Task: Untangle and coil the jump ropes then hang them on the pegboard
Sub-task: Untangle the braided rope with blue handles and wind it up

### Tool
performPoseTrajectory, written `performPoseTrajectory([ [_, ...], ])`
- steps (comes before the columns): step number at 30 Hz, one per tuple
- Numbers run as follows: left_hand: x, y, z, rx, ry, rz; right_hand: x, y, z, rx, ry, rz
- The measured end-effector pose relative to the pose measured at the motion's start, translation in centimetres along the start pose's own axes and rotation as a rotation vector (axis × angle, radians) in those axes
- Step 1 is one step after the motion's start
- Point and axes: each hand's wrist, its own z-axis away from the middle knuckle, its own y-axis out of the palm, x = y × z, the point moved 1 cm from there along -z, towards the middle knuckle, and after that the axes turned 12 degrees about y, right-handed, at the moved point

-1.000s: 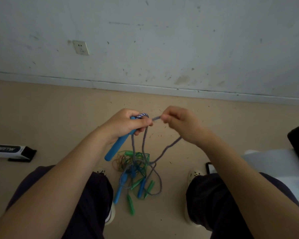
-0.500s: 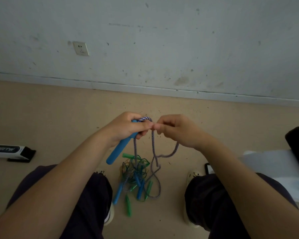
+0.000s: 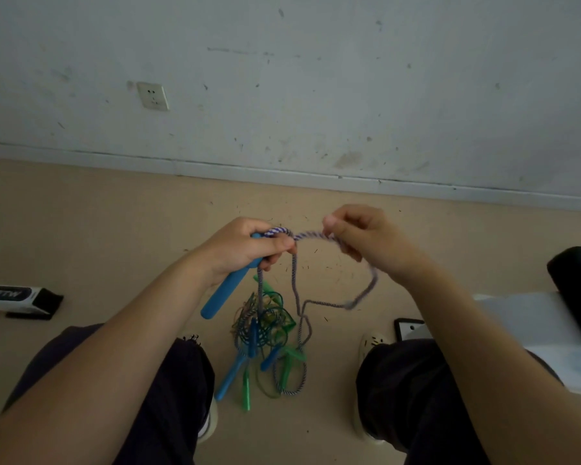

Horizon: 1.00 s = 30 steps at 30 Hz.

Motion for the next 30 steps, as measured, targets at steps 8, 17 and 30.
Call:
performPoseTrajectory([
  [8,-0.8,0.2,-0.1,0.015,0.038,0.080,0.8,2.0,0.1,0.126,-0.054,-0.155],
  [17,-0.4,-2.0,0.5,-0.027,-0.029,-0.103,0.6,0.1,0.1,-0.045,-0.034,-0.146],
  [30,0.1,-1.1,0.3,0.092,-0.082,-0.284,0.6,0.8,-0.3,-0.035,-0.100,-0.299],
])
